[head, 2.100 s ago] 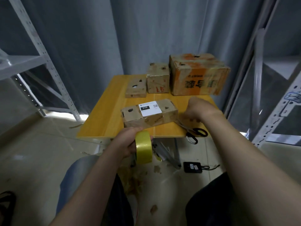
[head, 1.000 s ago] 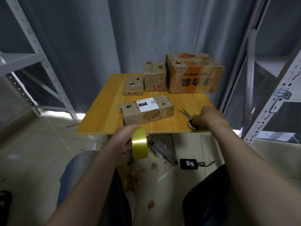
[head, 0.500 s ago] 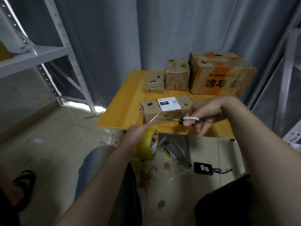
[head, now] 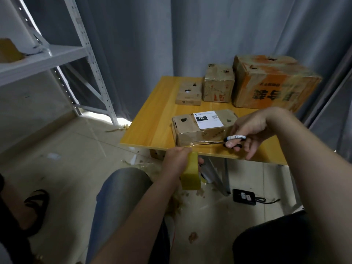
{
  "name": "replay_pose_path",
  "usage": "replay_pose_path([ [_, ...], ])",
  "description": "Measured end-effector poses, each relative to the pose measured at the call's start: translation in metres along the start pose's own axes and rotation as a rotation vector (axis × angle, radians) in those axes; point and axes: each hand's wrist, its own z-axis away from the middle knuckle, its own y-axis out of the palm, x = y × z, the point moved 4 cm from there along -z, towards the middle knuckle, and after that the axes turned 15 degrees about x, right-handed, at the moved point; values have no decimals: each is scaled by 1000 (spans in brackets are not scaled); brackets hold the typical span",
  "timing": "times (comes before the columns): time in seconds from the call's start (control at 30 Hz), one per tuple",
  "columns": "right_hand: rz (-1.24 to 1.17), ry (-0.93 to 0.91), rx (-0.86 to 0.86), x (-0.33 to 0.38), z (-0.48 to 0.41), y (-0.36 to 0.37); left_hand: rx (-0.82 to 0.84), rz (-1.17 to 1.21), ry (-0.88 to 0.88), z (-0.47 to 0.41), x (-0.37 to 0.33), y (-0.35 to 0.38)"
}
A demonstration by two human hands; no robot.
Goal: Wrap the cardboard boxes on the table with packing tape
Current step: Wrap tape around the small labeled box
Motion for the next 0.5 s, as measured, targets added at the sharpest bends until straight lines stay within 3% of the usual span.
replay_pose_path([
  [0.5,87,-29,-29,32,-19,3,-31,-4,-6,-11,7,7],
])
